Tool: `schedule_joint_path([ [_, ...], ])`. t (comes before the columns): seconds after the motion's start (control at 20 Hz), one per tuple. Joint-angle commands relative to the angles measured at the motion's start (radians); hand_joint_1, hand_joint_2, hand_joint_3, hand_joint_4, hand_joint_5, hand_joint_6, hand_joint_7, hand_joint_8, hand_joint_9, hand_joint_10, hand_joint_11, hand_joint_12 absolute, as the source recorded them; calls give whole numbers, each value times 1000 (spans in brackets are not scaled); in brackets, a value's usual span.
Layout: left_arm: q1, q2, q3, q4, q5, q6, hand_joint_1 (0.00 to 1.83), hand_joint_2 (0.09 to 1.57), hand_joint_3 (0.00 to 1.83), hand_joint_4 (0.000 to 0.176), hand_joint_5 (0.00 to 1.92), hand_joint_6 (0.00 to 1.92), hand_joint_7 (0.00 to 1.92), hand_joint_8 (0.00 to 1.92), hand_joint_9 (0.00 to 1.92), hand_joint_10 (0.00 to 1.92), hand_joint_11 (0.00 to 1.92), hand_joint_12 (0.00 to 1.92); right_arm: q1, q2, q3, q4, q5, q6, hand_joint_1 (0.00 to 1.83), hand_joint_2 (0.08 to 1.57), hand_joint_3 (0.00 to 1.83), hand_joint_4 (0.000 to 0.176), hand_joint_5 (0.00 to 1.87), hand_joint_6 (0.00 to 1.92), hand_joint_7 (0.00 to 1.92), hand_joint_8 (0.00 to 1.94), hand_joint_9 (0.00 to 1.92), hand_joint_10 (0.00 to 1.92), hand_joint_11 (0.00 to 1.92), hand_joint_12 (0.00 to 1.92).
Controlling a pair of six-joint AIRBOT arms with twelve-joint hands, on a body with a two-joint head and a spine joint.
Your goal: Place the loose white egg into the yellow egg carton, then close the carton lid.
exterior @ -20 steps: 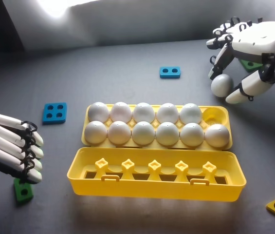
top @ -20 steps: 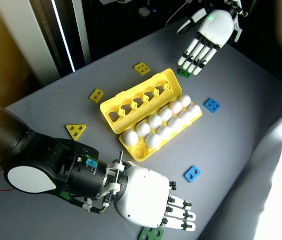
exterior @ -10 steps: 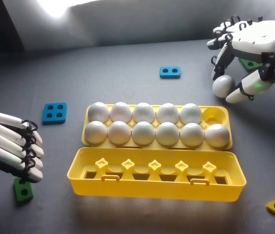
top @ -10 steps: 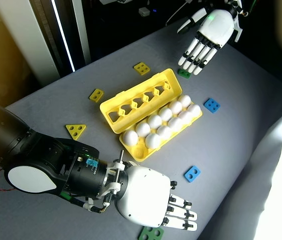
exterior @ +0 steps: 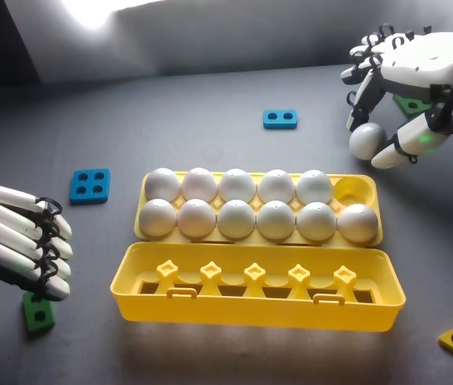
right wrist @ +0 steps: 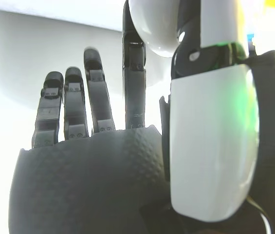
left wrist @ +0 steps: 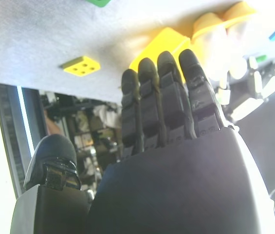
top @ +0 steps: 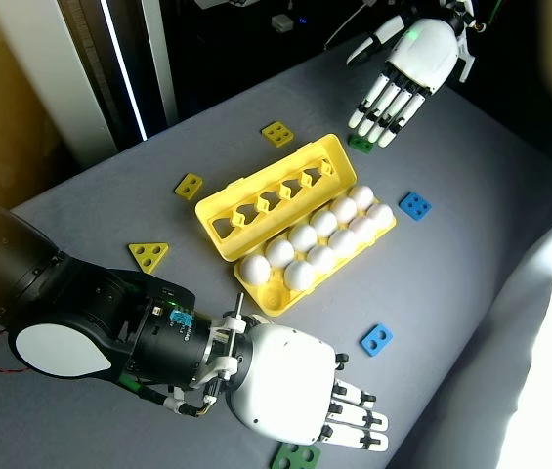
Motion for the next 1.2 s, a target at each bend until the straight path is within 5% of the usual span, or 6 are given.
schedule_joint_path([
  [0.0,-6,9,3,-66,-53,-1,0,1231,0,0,369,3,357,2,276,3,0,544,22,18,8,26,102,10,1068,1037,0,176,1151,685,287,0,62,2,0,0],
  [0.75,-6,9,2,-61,-53,0,0,1240,0,0,362,0,345,2,258,6,0,464,60,49,-22,11,108,91,1060,1045,1,176,1126,726,284,9,67,9,0,0],
  [1.15,-6,10,2,-61,-51,0,0,1242,1,0,381,1,369,1,277,3,0,527,82,91,-62,-241,128,415,1072,1032,0,176,1166,659,285,0,56,0,0,0],
])
